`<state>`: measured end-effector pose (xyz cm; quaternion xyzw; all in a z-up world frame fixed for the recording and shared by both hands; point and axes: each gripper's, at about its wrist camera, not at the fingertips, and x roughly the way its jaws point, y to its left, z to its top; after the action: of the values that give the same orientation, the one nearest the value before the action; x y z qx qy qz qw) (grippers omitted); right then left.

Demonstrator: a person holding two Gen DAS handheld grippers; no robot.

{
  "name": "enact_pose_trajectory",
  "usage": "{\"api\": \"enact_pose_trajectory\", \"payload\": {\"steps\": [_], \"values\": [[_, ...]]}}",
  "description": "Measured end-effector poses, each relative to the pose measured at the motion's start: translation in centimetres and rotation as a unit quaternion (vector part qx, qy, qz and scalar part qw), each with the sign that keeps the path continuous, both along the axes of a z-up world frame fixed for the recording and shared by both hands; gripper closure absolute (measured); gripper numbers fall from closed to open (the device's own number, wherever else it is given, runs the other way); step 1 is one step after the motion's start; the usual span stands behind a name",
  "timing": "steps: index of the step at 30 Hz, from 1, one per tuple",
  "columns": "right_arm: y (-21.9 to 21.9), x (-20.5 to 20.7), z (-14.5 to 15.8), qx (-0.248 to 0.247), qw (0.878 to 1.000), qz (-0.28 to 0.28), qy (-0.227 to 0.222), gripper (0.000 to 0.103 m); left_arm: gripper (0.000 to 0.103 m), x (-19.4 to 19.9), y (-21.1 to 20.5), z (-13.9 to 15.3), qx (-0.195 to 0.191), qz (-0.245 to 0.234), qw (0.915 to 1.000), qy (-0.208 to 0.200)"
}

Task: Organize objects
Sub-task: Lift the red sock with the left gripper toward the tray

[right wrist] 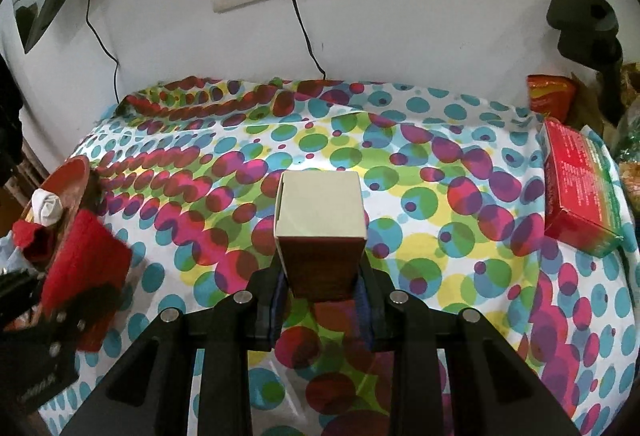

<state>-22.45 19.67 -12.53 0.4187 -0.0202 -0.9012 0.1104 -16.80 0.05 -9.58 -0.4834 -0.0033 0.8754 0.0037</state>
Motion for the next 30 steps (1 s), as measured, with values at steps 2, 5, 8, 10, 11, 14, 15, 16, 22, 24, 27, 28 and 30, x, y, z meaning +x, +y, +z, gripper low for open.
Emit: {"api": "enact_pose_trajectory", "payload": {"steps": [2,5,8,10,11,14,15,16,22,24,27,28,30], "values": [[-0.1,0.2,0.1,0.011,1.000,-0.003,0.002,0.075,0.069,0.8,-0.2,-0.2,0.003,0.001,1.0000,-0.004],[-0.4,0.8,0.5,0.027,0.999,-0.008,0.016,0.075,0.069,1.7,-0.3,-0.1,0.000,0.000,1.0000,-0.004],[-0.7,1.9,1.0,0.042,0.998,-0.015,0.036,0.075,0.069,2.2,-0.5,0.4,-0.007,0.001,1.0000,0.001],[-1.0,2.6,1.2,0.048,0.998,-0.017,0.041,0.075,0.069,2.5,-0.9,0.7,-0.003,0.005,1.0000,0.004],[-1.1,3.0,1.4,0.051,0.997,-0.018,0.046,0.075,0.069,2.7,-1.0,0.9,-0.001,0.005,1.0000,0.006],[-1.6,3.7,1.6,0.065,0.996,-0.016,0.054,0.075,0.069,3.2,-1.3,1.7,-0.005,0.008,0.9998,0.017],[-1.7,3.7,1.6,0.070,0.996,-0.015,0.055,0.075,0.069,3.4,-1.3,1.9,-0.007,0.008,0.9997,0.020],[-1.8,3.6,1.5,0.074,0.996,-0.014,0.052,0.075,0.068,3.6,-1.4,2.1,-0.010,0.009,0.9997,0.022],[-1.5,3.2,1.1,0.068,0.997,-0.015,0.035,0.075,0.067,4.5,-1.8,3.0,-0.010,0.009,0.9995,0.030],[-1.6,3.2,1.1,0.069,0.997,-0.017,0.035,0.075,0.067,4.7,-1.9,3.2,-0.008,0.009,0.9994,0.031],[-1.8,3.1,1.0,0.077,0.996,-0.016,0.033,0.075,0.067,5.0,-2.0,3.7,-0.009,0.007,0.9992,0.037],[-1.9,3.1,1.0,0.079,0.996,-0.016,0.033,0.075,0.067,5.1,-2.1,3.8,-0.012,0.007,0.9991,0.040],[-1.9,3.1,1.0,0.081,0.996,-0.018,0.032,0.075,0.067,5.4,-2.3,4.2,-0.009,0.007,0.9989,0.046]]}}
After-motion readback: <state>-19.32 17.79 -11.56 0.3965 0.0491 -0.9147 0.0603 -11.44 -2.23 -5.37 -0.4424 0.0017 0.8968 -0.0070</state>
